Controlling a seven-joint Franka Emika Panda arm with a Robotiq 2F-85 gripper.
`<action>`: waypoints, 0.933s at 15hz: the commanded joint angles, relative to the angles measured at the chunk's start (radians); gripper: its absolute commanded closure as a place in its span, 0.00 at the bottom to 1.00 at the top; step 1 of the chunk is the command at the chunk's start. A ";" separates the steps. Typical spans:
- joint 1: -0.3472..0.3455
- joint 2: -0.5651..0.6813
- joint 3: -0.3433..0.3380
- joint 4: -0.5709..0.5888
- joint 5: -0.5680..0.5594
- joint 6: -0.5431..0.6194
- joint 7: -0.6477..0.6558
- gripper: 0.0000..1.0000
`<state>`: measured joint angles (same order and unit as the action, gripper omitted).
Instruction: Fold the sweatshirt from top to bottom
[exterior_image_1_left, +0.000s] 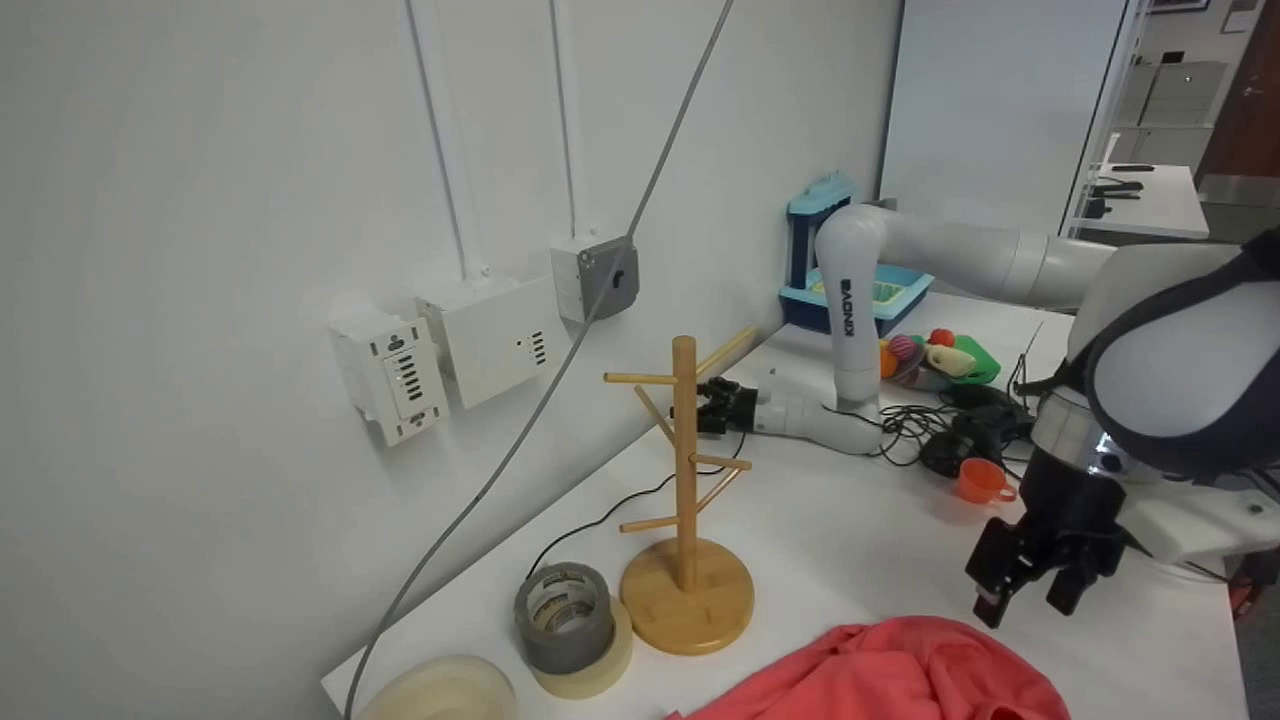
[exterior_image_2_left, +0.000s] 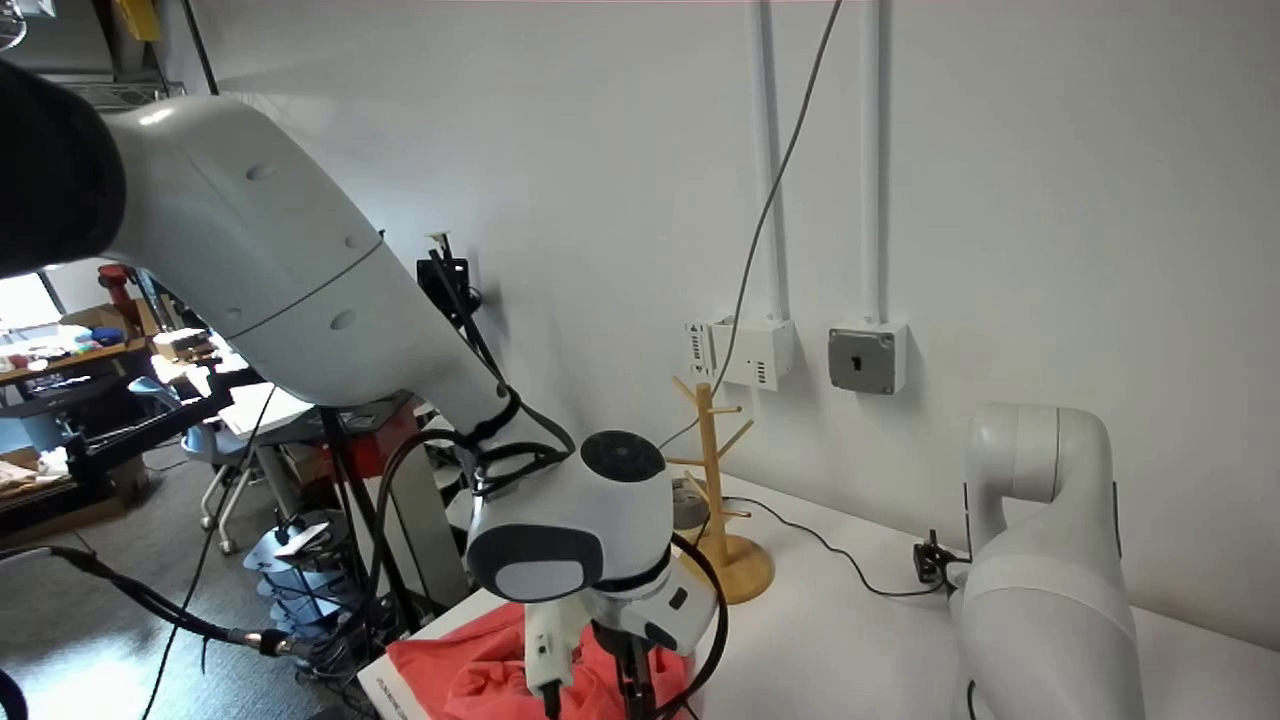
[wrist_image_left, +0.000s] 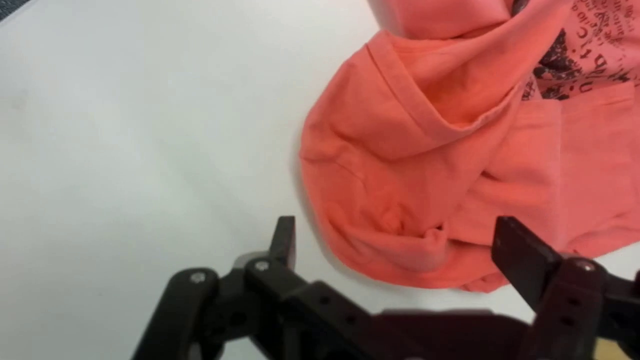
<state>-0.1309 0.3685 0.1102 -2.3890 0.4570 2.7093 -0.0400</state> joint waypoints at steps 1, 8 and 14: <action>-0.090 0.045 0.035 0.027 0.121 -0.003 -0.095 0.00; -0.187 0.158 0.067 0.099 0.300 -0.117 -0.272 0.00; -0.162 0.248 0.041 0.161 0.314 -0.206 -0.296 0.00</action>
<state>-0.2927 0.5642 0.1577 -2.2803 0.7434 2.5457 -0.2936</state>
